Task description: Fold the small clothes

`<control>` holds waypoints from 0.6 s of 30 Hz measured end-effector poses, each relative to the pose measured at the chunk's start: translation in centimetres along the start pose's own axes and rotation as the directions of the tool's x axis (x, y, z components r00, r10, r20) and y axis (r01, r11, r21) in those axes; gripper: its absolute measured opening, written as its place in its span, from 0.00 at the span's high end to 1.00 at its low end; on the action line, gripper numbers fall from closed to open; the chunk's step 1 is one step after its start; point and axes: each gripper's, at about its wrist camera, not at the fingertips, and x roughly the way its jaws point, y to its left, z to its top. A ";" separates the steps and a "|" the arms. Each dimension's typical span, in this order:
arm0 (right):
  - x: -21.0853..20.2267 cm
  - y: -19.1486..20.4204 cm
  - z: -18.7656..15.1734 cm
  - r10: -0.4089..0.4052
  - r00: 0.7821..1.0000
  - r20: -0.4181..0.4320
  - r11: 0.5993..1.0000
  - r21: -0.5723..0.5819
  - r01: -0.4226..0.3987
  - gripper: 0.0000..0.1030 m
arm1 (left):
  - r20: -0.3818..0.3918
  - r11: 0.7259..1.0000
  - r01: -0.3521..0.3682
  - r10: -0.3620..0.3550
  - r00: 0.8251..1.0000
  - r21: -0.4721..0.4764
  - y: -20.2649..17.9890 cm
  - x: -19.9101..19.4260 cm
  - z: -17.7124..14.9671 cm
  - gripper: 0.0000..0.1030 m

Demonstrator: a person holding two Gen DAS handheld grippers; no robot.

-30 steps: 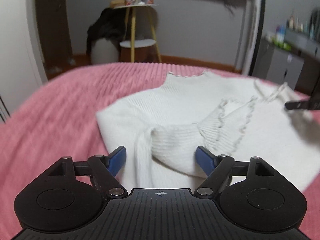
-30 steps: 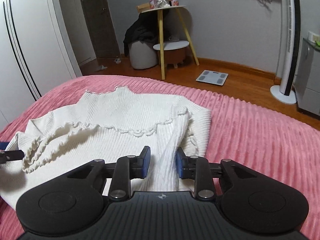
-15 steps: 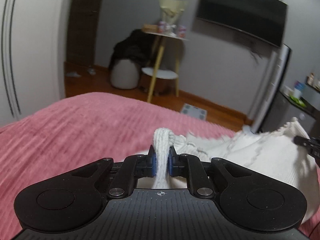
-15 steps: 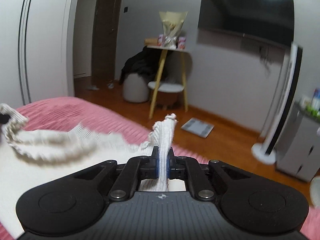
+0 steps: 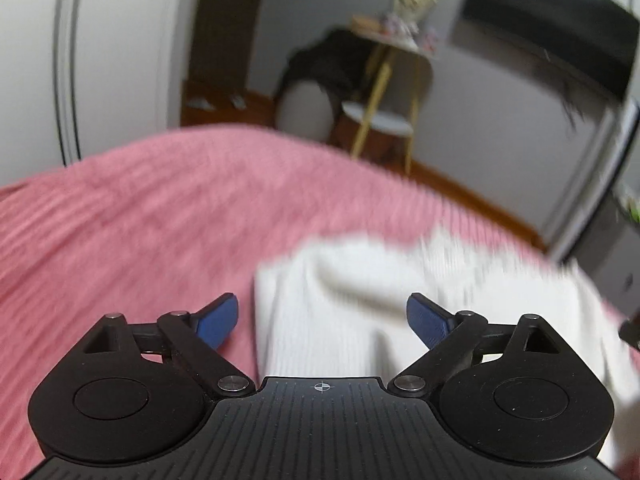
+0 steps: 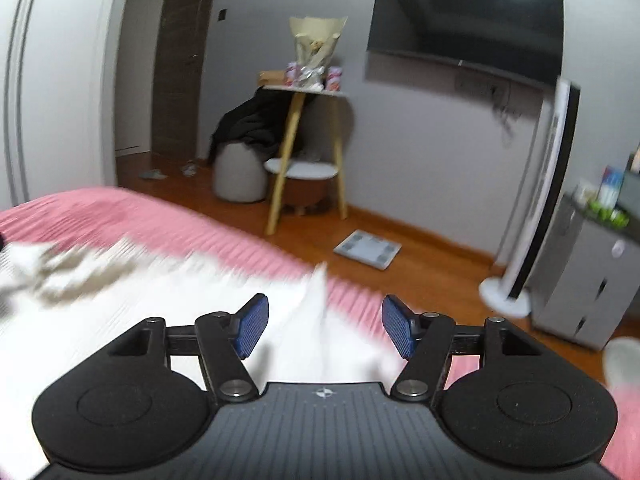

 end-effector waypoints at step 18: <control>-1.4 0.4 -4.3 0.058 0.988 -0.143 0.998 0.011 -0.057 0.41 | -0.108 0.994 -0.075 0.084 0.991 0.085 -2.5 0.7 -2.8 0.08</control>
